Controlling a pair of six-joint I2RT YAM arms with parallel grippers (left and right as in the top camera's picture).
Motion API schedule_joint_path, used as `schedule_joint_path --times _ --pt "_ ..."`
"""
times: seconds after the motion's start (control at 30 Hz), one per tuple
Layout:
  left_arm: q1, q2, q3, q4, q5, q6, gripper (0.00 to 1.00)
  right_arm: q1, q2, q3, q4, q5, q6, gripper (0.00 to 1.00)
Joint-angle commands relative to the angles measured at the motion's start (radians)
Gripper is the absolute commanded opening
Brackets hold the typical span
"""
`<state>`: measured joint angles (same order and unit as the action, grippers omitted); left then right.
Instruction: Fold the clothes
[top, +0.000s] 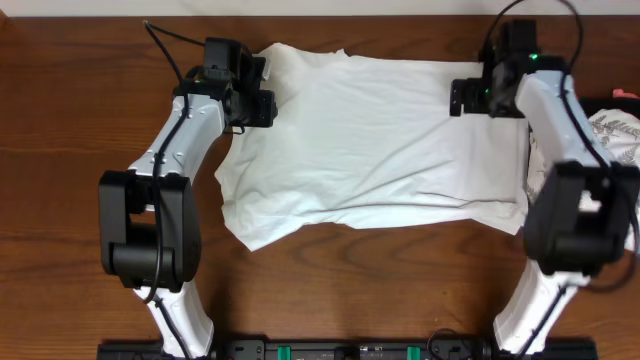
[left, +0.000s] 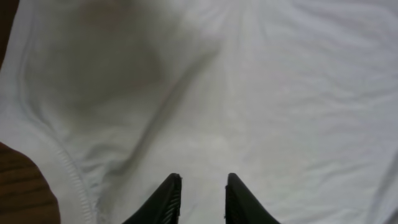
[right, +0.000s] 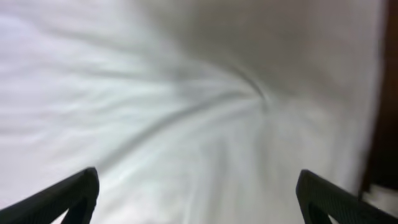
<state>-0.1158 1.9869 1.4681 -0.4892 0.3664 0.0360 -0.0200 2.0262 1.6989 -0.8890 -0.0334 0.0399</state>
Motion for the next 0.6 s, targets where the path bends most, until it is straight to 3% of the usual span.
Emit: schedule_joint_path --times 0.0,0.23,0.4,0.57 --pt "0.001 -0.015 -0.031 -0.003 -0.002 0.033 0.20 0.034 -0.149 0.040 -0.072 -0.001 -0.010 0.99" --pt "0.006 0.059 -0.059 0.004 -0.003 0.042 0.20 0.085 -0.311 0.040 -0.281 -0.002 0.042 0.99" --pt "0.019 0.101 -0.059 -0.009 -0.106 0.001 0.20 0.110 -0.340 0.040 -0.369 -0.001 0.043 0.99" --pt "0.041 0.140 -0.059 -0.074 -0.110 -0.023 0.20 0.122 -0.340 0.040 -0.398 -0.001 0.049 0.99"
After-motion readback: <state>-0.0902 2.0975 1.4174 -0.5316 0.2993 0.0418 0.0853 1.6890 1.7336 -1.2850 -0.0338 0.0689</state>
